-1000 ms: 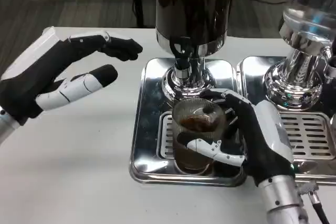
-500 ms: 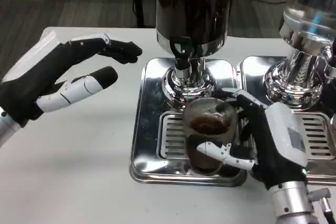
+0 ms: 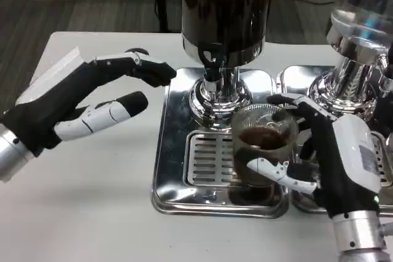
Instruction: Grasp the cup under the faucet to collect the drink, then remove the cup.
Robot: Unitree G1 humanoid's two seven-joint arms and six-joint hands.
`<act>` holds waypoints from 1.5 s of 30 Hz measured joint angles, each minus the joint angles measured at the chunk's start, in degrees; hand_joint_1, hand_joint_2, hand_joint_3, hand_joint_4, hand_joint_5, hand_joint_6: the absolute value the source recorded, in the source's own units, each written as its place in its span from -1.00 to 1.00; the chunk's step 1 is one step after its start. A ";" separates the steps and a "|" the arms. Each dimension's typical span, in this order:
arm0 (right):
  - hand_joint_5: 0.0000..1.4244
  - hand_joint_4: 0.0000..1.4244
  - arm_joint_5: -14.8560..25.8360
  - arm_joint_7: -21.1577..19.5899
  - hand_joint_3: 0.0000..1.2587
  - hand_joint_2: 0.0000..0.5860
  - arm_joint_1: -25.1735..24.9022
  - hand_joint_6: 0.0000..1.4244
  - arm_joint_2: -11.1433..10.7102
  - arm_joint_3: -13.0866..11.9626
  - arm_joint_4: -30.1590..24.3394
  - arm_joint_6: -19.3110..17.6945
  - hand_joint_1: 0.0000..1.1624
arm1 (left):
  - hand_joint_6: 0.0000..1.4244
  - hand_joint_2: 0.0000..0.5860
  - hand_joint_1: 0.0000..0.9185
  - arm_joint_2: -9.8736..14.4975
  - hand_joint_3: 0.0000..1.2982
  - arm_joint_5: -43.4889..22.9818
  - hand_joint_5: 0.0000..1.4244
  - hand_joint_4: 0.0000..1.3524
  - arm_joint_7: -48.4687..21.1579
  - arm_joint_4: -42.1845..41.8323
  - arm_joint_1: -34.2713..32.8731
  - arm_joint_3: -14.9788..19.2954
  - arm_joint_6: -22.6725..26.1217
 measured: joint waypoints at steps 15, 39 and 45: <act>0.22 -0.06 0.66 2.15 -0.02 -0.26 1.70 0.53 -0.81 -1.50 -5.21 0.00 0.22 | -0.64 -0.55 -1.00 -0.09 -0.55 1.99 -0.65 -0.66 -1.23 0.25 3.94 -2.90 -5.49; 0.25 -0.02 2.60 12.09 0.00 -0.26 16.07 0.58 -2.15 -1.97 -23.42 -0.18 0.22 | -0.68 -0.55 -1.00 3.53 -0.66 4.09 -0.76 -0.79 -1.19 1.48 9.95 -3.46 -16.20; 0.25 -0.02 2.38 12.82 0.00 -0.26 19.64 0.59 -2.49 -2.28 -27.93 -0.52 0.22 | -0.68 -0.55 -1.00 4.67 -0.66 3.97 -0.76 -0.79 -1.19 -1.61 13.31 -3.20 -16.97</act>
